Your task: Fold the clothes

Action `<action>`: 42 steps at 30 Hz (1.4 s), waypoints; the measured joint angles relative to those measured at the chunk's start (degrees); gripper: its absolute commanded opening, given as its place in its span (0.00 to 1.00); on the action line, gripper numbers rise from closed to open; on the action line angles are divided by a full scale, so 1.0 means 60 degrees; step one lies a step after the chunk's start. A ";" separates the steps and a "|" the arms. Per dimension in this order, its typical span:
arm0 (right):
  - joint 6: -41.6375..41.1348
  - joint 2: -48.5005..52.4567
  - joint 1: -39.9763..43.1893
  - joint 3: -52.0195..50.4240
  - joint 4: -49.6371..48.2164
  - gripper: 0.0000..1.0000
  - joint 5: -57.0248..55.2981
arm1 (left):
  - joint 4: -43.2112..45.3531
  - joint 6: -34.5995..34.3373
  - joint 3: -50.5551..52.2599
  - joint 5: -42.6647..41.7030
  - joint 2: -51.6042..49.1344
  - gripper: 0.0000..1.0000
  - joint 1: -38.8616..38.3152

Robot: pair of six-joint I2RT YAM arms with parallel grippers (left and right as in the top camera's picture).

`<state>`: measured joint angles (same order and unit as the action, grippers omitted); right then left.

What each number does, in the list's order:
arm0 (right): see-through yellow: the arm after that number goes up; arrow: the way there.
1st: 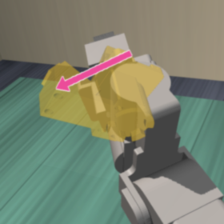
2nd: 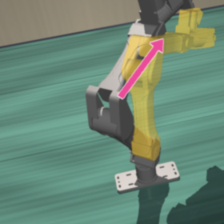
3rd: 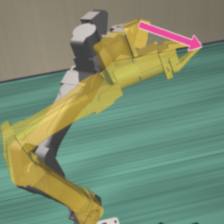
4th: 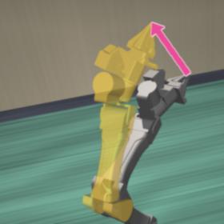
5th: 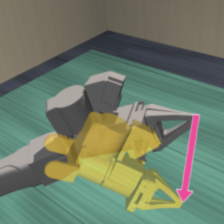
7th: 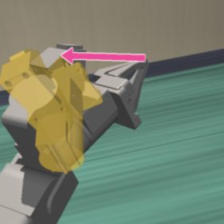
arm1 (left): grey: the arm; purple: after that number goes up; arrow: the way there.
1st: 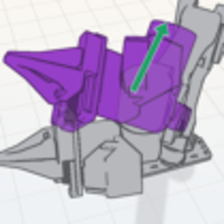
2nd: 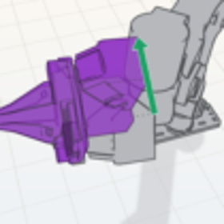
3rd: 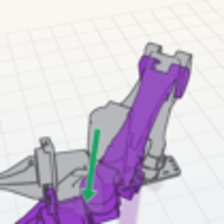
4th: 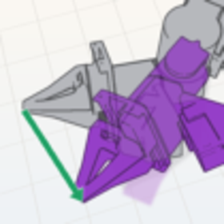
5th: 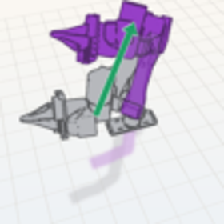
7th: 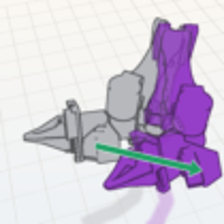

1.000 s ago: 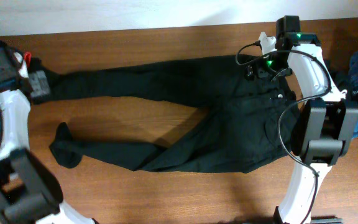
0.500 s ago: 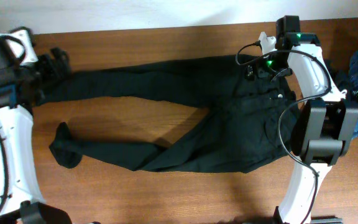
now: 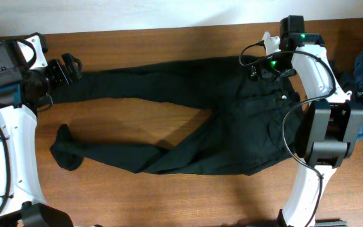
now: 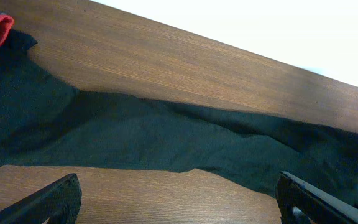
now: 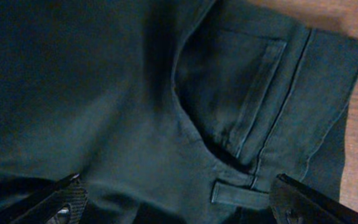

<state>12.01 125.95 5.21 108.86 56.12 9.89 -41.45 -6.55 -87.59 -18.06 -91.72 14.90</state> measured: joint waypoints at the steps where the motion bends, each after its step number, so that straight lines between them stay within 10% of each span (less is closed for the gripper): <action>1: -0.0004 0.0000 0.0000 0.0000 -0.0044 0.99 0.0004 | 0.0000 0.0000 0.0000 0.0000 0.0000 1.00 0.0000; 5: 0.0004 0.0000 0.0022 0.0004 0.0444 0.92 -0.0229 | 0.0000 0.0000 0.0000 -0.0004 0.0000 0.99 0.0000; 8: 0.0033 0.0000 0.0095 0.0026 0.0506 0.19 -0.0433 | -0.0004 0.0000 0.0004 -0.0004 0.0000 0.99 0.0000; 10: -0.0029 0.0000 0.0193 0.0117 0.0721 0.04 -0.0517 | -0.0004 0.0000 0.0000 -0.0004 0.0000 1.00 0.0000; 22: -0.0718 -0.0109 0.0426 0.3330 0.2033 0.04 -0.0863 | -0.0029 0.0000 0.0004 -0.0029 0.0000 0.99 0.0000; 42: -0.1009 0.1654 -0.0011 0.3410 0.2422 0.04 -0.0929 | -0.0025 0.0000 0.0004 -0.0029 0.0000 0.99 0.0000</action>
<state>5.96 135.87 5.15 129.32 70.65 4.32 -41.60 -6.55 -87.57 -18.24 -91.72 14.90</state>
